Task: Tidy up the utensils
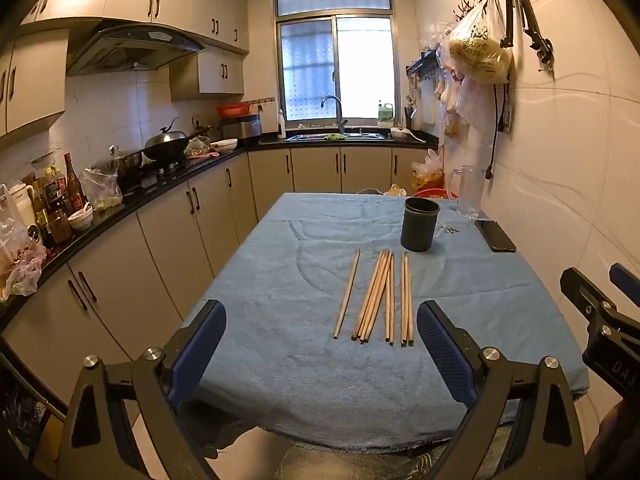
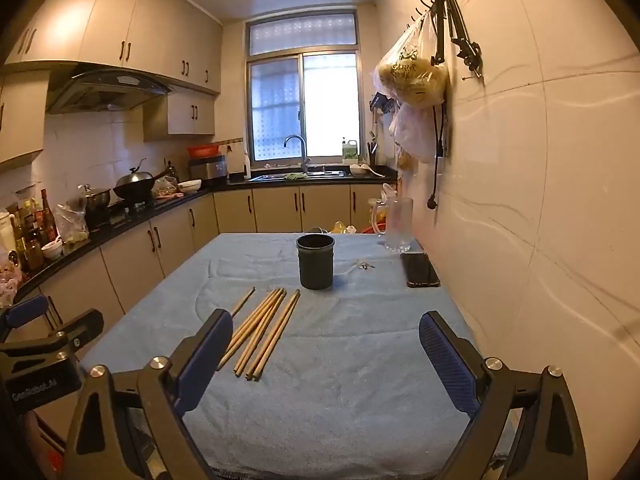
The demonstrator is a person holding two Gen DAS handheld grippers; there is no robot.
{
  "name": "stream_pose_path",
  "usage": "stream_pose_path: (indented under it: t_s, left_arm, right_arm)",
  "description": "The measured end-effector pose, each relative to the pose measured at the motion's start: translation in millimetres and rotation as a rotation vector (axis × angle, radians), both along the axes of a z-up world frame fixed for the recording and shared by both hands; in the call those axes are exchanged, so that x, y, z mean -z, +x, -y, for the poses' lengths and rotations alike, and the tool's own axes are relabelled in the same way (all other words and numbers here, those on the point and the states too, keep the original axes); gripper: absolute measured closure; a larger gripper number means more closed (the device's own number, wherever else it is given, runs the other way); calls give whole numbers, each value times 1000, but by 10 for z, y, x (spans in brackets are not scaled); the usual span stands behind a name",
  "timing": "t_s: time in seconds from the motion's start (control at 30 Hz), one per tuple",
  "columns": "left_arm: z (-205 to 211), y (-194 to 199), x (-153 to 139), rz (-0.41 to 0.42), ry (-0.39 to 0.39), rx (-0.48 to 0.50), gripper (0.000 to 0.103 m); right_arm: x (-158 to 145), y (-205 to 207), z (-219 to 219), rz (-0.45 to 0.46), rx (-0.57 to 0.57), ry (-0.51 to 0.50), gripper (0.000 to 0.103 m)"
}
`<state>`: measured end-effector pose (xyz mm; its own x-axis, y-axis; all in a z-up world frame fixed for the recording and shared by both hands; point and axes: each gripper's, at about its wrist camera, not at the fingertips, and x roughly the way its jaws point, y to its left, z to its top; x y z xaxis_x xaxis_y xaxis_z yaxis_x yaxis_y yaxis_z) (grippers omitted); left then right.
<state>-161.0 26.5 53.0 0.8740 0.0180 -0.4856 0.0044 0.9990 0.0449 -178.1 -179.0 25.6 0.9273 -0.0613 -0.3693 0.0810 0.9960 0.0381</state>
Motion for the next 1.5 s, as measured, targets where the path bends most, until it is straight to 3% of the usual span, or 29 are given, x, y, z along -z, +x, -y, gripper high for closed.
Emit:
stream_pose_path:
  t_s: [0.3,0.37,1.1,1.5]
  left_arm:
    - [20,5,-24,-3,10,9,7]
    - [26,7,-21,-5,10,11,7]
    - [-6,2,-64,-9,-1,13,7]
    - [62,290,19,-49,-2,27,7]
  right_arm:
    - [-110,40,-21,10,11,-4,7]
    - [-13,-49,4,17,15,14,7]
    - [-48,-106,24,26,15,13,7]
    - [-41,-25,52,12,-1,52,7]
